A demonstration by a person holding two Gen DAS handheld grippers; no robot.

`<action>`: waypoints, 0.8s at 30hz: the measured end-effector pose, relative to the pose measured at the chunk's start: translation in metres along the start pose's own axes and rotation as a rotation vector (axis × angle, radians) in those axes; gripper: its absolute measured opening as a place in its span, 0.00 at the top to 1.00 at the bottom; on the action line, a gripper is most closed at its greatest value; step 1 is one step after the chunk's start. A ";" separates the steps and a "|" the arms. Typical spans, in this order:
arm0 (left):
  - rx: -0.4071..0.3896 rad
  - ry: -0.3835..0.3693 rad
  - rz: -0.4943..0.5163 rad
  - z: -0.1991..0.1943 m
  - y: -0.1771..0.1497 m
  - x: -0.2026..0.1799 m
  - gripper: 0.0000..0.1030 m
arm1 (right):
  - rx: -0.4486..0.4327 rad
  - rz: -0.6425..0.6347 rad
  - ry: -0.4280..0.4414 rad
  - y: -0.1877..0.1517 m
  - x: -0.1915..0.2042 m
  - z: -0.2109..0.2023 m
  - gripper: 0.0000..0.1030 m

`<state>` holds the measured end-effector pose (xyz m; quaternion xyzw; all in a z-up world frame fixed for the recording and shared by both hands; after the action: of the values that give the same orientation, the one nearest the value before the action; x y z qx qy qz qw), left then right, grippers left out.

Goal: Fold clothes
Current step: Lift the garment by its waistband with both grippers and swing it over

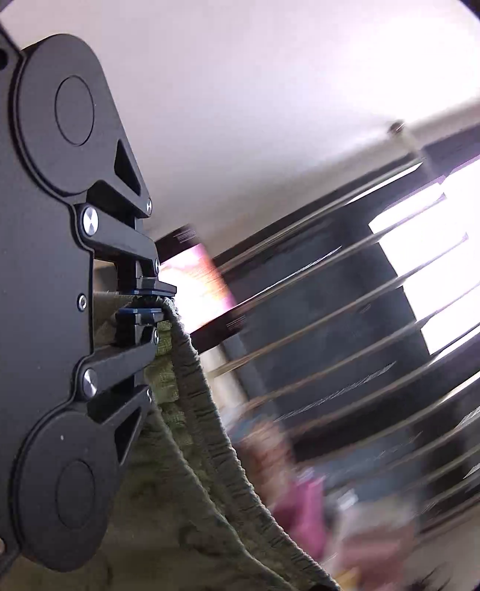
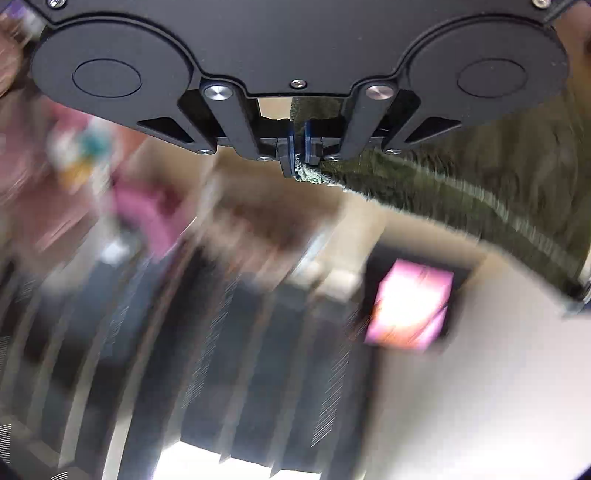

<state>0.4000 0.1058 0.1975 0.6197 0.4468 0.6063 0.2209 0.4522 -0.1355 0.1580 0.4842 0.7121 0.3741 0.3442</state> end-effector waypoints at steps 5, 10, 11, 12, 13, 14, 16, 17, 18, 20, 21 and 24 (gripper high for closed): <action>-0.267 0.243 0.021 -0.038 0.144 0.078 0.94 | -0.361 0.012 -0.169 0.166 -0.034 -0.086 0.96; -0.400 0.363 0.092 -0.094 0.181 0.087 0.94 | -0.539 -0.043 -0.260 0.198 -0.039 -0.153 0.96; -0.407 0.366 0.120 -0.100 0.174 0.079 0.94 | -0.551 -0.061 -0.271 0.192 -0.038 -0.158 0.96; -0.413 0.369 0.148 -0.106 0.166 0.071 0.94 | -0.550 -0.079 -0.275 0.180 -0.037 -0.157 0.96; -0.406 0.359 0.177 -0.108 0.154 0.060 0.94 | -0.539 -0.098 -0.280 0.164 -0.035 -0.153 0.96; -0.392 0.344 0.209 -0.110 0.137 0.045 0.94 | -0.529 -0.118 -0.284 0.149 -0.033 -0.150 0.96; -0.354 0.313 0.279 -0.107 0.094 0.012 0.94 | -0.501 -0.168 -0.265 0.109 -0.024 -0.138 0.96; -0.329 0.285 0.298 -0.106 0.067 -0.006 0.94 | -0.479 -0.192 -0.244 0.085 -0.018 -0.131 0.96; -0.302 0.254 0.314 -0.104 0.038 -0.023 0.94 | -0.445 -0.208 -0.216 0.059 -0.012 -0.122 0.96; -0.242 0.182 0.336 -0.104 -0.021 -0.060 0.94 | -0.369 -0.230 -0.155 0.002 0.005 -0.102 0.95; -0.206 0.139 0.339 -0.107 -0.052 -0.079 0.94 | -0.330 -0.240 -0.131 -0.030 0.014 -0.092 0.95; -0.096 0.033 0.343 -0.121 -0.148 -0.134 0.94 | -0.229 -0.282 -0.098 -0.133 0.035 -0.069 0.95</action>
<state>0.2605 0.0381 0.0226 0.6654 0.3089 0.6658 0.1362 0.3259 -0.1492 0.0718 0.3549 0.7080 0.3768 0.4804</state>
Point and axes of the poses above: each gripper's, at about its wrist camera, not at the fingertips, and z roughly the way its jaws point, x to its left, y to its top, the point moved 10 cm from there along z, roughly the way its jaws point, and after that the axes turned 6 degrees about z, right-handed, at the moved point
